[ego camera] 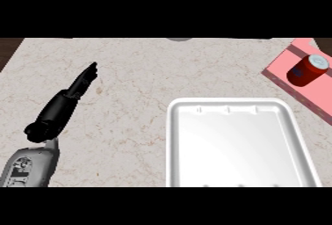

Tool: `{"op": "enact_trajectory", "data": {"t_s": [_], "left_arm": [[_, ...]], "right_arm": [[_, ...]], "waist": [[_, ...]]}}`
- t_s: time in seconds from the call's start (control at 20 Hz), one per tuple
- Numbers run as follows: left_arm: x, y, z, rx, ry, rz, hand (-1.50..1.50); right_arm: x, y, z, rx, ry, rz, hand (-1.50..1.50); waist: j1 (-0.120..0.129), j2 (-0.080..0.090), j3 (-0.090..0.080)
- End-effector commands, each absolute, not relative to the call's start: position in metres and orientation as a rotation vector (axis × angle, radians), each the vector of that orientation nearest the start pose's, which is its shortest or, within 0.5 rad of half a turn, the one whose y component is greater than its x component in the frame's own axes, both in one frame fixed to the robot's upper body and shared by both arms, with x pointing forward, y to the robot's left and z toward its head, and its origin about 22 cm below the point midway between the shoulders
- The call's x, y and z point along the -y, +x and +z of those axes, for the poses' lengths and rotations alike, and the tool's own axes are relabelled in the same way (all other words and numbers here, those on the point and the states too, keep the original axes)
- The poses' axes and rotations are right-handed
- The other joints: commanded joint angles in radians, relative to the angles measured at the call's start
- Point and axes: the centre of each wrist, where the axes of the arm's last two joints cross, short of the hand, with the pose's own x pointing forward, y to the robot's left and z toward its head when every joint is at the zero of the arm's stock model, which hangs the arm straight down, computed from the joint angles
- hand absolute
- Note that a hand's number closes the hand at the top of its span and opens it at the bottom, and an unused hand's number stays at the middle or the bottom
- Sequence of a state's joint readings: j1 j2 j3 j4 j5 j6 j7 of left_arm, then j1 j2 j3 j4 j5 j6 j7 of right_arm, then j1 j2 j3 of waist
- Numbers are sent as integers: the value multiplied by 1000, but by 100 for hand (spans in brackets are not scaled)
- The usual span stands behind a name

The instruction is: Pick the can from the tray and place it in the cardboard box

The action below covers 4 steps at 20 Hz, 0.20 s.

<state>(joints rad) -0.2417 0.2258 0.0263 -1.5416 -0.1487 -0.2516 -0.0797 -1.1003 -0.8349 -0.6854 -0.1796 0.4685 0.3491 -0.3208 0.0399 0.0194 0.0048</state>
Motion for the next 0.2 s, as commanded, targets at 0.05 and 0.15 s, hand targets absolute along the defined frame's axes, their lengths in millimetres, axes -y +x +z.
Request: {"op": "enact_trajectory", "data": {"t_s": [0.05,0.15], "left_arm": [[-253,300,69,1785,59,-553,0],[-248,299,73,1784,55,-565,0]], "right_arm": [[519,360,211,1695,-387,-104,-150],[519,355,177,1683,-417,-150,-150]], "waist": [[6,10,1],[13,11,2]]}}
